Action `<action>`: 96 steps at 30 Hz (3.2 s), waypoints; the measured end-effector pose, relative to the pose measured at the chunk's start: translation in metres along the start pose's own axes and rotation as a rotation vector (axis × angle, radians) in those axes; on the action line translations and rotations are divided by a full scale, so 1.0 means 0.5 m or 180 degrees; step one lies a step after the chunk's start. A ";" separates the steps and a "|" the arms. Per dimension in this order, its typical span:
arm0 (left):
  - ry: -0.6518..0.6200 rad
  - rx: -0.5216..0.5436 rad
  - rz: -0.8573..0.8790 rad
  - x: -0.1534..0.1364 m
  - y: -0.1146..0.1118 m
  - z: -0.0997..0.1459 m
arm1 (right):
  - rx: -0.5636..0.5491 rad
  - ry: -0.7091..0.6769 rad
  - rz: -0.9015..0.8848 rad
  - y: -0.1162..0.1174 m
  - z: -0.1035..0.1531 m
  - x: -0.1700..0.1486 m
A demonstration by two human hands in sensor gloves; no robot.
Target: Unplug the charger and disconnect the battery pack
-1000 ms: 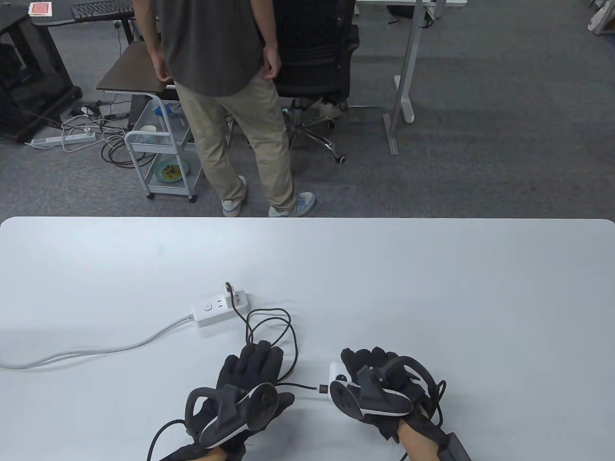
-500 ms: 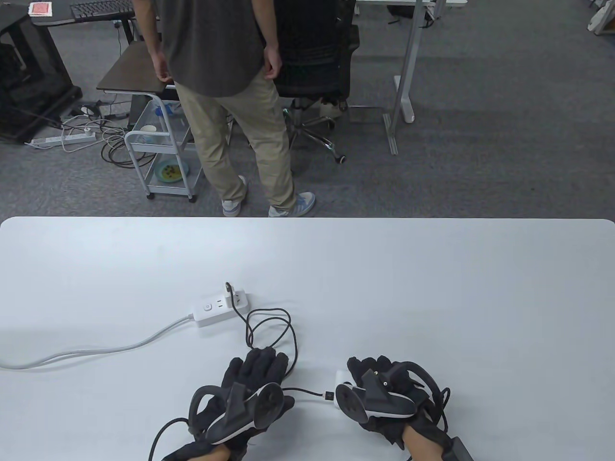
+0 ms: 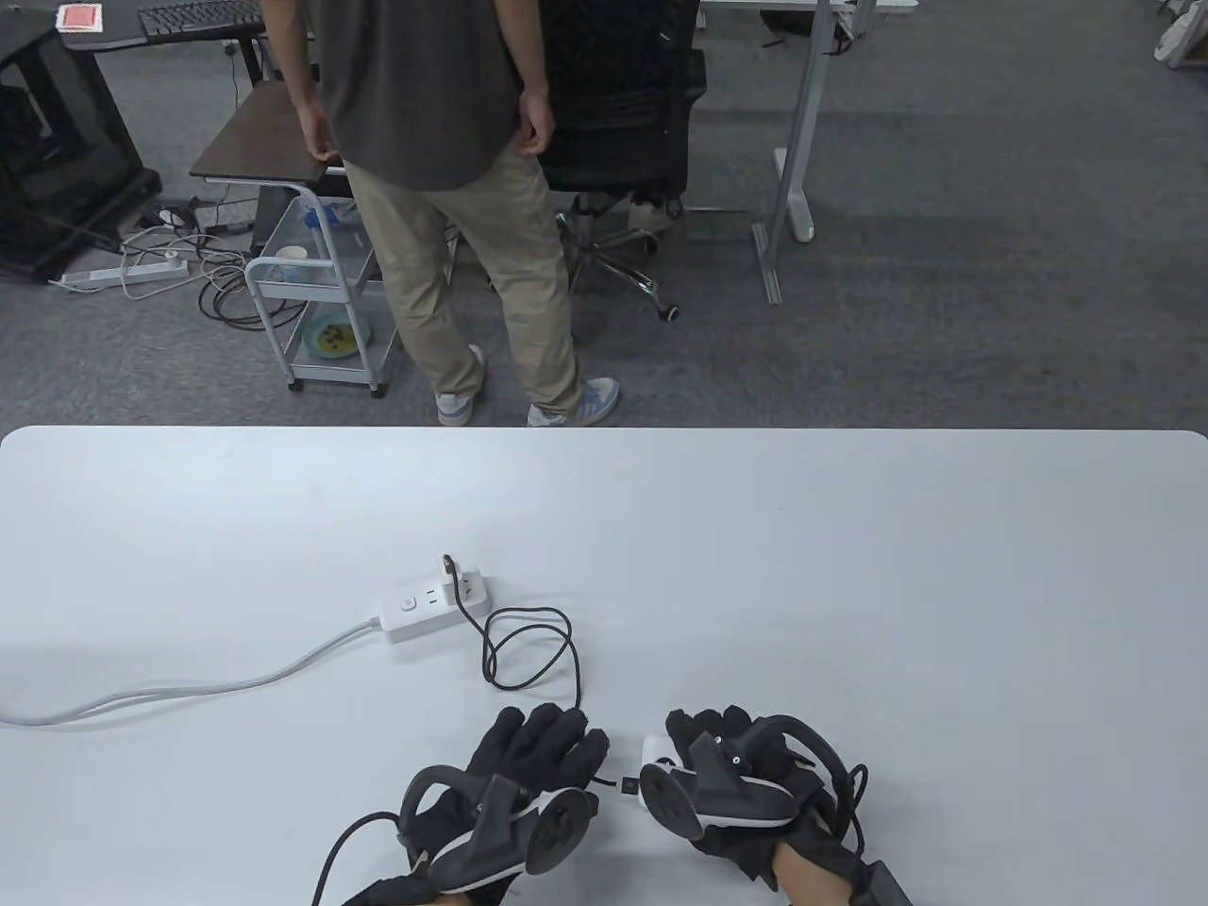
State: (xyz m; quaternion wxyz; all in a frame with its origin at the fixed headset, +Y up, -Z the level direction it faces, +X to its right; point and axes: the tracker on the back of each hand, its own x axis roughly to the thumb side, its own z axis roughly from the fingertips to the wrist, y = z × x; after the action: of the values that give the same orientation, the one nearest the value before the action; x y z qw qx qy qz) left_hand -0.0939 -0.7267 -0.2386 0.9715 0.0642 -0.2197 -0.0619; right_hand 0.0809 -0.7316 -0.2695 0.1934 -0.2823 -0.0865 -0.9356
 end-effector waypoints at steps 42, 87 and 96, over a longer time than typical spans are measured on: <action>0.0046 -0.0175 -0.0038 0.022 -0.009 -0.017 | -0.0149 -0.0039 -0.0180 -0.011 0.012 0.013; 0.0021 -0.0250 -0.0013 0.025 -0.002 -0.014 | -0.0036 -0.0088 -0.0296 -0.008 0.020 0.013; 0.0068 -0.0340 0.0353 0.011 -0.005 -0.015 | -0.0063 -0.0079 -0.0246 -0.012 0.025 0.011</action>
State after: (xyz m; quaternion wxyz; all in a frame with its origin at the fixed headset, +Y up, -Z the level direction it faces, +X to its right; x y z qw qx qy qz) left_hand -0.0860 -0.7292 -0.2436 0.9778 0.0006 -0.2089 -0.0188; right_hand 0.0804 -0.7243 -0.2562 0.1533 -0.2923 -0.0904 -0.9396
